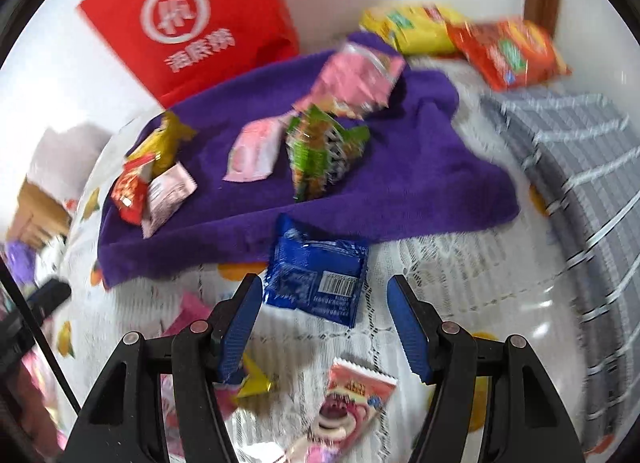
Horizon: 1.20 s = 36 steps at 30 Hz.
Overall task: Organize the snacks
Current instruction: 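Grasp the blue packet on the sheet with the right tool while the left tool grasps a white wrapper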
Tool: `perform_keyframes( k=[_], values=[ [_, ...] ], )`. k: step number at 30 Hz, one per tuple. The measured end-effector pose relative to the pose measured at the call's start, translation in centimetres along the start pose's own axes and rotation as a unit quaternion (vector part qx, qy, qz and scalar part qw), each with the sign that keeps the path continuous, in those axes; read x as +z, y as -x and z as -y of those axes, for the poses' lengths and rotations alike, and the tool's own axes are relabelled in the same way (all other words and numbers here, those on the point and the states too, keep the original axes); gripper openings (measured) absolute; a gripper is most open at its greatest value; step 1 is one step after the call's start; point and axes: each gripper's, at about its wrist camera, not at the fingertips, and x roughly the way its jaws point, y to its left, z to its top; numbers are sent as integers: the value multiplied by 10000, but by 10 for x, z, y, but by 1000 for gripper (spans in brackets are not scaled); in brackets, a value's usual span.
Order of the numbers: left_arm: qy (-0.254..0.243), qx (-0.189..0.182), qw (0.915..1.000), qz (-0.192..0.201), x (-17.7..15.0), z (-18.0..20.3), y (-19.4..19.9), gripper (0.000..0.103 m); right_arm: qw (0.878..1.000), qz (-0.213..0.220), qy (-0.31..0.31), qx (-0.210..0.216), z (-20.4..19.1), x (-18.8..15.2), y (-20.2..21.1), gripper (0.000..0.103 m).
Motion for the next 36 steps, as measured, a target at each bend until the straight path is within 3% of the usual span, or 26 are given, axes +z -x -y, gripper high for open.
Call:
perform_keyframes(
  k=[4,8,10,13,19,30,33,36],
  values=[
    [41,-99,9999,7,-4,-1,-5,52,9996,-238,-115,60,2,6,-18,65],
    [49,-223,9997,-20,-8,1,-10,52,9995,-211,75,-206,-8,10,-24,65],
    [21,-261,9996,-41,-11,3,-11,52,9993,-187,152,-302,-12,10,-25,56],
    [-10,-306,9995,-47,-14,6,-11,52,9974,-150,511,-495,-21,4,-27,52],
    [-143,-410,9990,-119,-26,12,-10,52,9993,-119,358,-41,-13,-5,-18,50],
    [-464,-743,9954,-379,-59,27,-19,52,9993,221,222,223,3,-22,25,50],
    [-732,-920,9924,-357,-55,39,-23,66,9989,226,314,269,6,-32,36,50],
    [-1144,-1098,9865,-399,-60,52,-27,67,9987,247,371,262,7,-35,39,50]
  ],
)
